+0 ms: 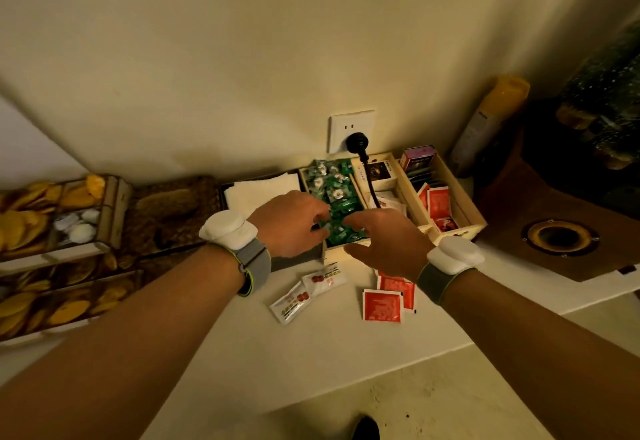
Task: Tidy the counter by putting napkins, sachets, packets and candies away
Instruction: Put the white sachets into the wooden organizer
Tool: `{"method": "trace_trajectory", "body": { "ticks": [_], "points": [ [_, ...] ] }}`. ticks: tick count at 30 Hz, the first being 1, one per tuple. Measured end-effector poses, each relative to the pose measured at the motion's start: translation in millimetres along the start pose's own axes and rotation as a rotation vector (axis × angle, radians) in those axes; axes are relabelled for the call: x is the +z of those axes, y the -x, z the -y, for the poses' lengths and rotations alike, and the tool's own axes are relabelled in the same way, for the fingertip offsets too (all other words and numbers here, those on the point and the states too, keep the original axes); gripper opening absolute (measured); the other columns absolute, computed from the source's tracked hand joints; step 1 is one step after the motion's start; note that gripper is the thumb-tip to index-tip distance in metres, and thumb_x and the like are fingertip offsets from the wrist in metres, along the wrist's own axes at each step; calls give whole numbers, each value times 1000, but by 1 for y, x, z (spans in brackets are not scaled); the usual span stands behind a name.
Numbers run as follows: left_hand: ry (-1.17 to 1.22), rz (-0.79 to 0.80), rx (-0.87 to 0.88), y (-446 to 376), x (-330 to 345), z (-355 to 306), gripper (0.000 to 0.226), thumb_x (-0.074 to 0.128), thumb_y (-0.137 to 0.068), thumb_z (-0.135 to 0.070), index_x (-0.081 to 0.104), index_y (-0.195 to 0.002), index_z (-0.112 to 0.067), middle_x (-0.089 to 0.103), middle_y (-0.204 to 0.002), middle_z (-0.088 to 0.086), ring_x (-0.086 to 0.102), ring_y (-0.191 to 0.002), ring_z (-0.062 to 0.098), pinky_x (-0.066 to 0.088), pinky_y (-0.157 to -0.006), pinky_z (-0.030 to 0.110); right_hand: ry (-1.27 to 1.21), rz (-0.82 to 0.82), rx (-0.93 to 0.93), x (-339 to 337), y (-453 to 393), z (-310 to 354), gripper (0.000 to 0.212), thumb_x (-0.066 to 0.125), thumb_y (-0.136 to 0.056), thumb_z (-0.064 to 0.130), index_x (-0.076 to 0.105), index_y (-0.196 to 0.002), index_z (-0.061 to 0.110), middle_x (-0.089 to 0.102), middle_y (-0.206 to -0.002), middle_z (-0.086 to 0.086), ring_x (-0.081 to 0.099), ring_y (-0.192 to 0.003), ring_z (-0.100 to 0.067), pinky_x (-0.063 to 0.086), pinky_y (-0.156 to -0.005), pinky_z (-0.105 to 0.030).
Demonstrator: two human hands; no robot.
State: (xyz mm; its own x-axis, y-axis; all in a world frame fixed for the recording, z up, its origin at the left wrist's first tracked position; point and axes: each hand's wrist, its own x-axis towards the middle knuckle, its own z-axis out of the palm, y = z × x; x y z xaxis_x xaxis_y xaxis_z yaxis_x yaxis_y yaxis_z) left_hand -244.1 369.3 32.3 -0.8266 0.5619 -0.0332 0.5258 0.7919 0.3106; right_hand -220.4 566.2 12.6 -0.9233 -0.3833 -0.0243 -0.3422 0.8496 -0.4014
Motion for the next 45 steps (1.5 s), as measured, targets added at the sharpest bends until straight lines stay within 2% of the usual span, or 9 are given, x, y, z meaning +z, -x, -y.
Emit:
{"method": "trace_trajectory", "body": {
  "ticks": [6,11,14,17,22,27,33,37,45],
  "points": [
    [44,67,-75,50,24,13,28,62,-85,-37,65,-104,-17,63,-100,8,60,-91,28,48,-73,36,19,52,1,31,9,23,35,66,-82,33,61,-116,25,68,-107,0,61,-92,-20,51,-79,-32],
    [84,82,-188,81,57,17,39,60,-87,-38,57,-121,-20,59,-122,3,55,-110,22,45,-89,33,43,138,49,56,12,25,31,65,-84,30,60,-115,25,67,-110,-2,61,-98,-22,51,-85,-34],
    [79,61,-221,87,73,11,34,57,-87,-38,61,-113,-18,62,-114,5,59,-103,24,46,-78,33,100,188,80,71,12,23,37,63,-86,25,56,-123,27,65,-117,-3,60,-104,-24,48,-89,-34],
    [81,47,-263,85,86,7,26,54,-88,-38,62,-98,-15,63,-101,7,61,-92,25,39,-65,29,189,240,91,80,11,21,39,59,-87,20,53,-125,30,67,-109,-6,63,-95,-28,52,-80,-35],
    [70,15,-349,79,105,5,29,57,-86,-38,61,-105,-17,58,-106,5,60,-93,26,43,-68,31,316,291,68,87,6,17,44,56,-87,17,48,-127,31,66,-97,-6,64,-80,-26,54,-66,-34],
    [176,15,-433,71,106,3,17,64,-82,-31,60,-94,-20,59,-100,2,59,-84,23,39,-62,28,280,303,46,86,3,13,33,61,-85,19,53,-116,27,67,-97,-5,63,-78,-25,51,-63,-33],
    [253,48,-496,70,105,-1,7,60,-87,-19,55,-90,-23,64,-90,0,58,-76,14,46,-65,25,319,221,-109,74,5,15,21,64,-84,23,57,-103,19,61,-103,-6,61,-86,-27,55,-73,-40],
    [232,148,-447,68,101,-10,18,52,-93,-21,56,-110,-23,61,-107,0,58,-94,17,47,-81,27,272,211,-218,68,12,9,13,64,-83,23,62,-94,15,60,-97,-6,55,-86,-22,52,-72,-35],
    [155,-3,-232,30,47,-40,8,59,-86,-25,67,-89,-25,67,-91,-2,57,-78,15,40,-63,25,-76,284,-178,20,20,-34,13,67,-82,27,60,-93,24,67,-91,3,50,-73,-6,32,-61,-11]
  ]
}}
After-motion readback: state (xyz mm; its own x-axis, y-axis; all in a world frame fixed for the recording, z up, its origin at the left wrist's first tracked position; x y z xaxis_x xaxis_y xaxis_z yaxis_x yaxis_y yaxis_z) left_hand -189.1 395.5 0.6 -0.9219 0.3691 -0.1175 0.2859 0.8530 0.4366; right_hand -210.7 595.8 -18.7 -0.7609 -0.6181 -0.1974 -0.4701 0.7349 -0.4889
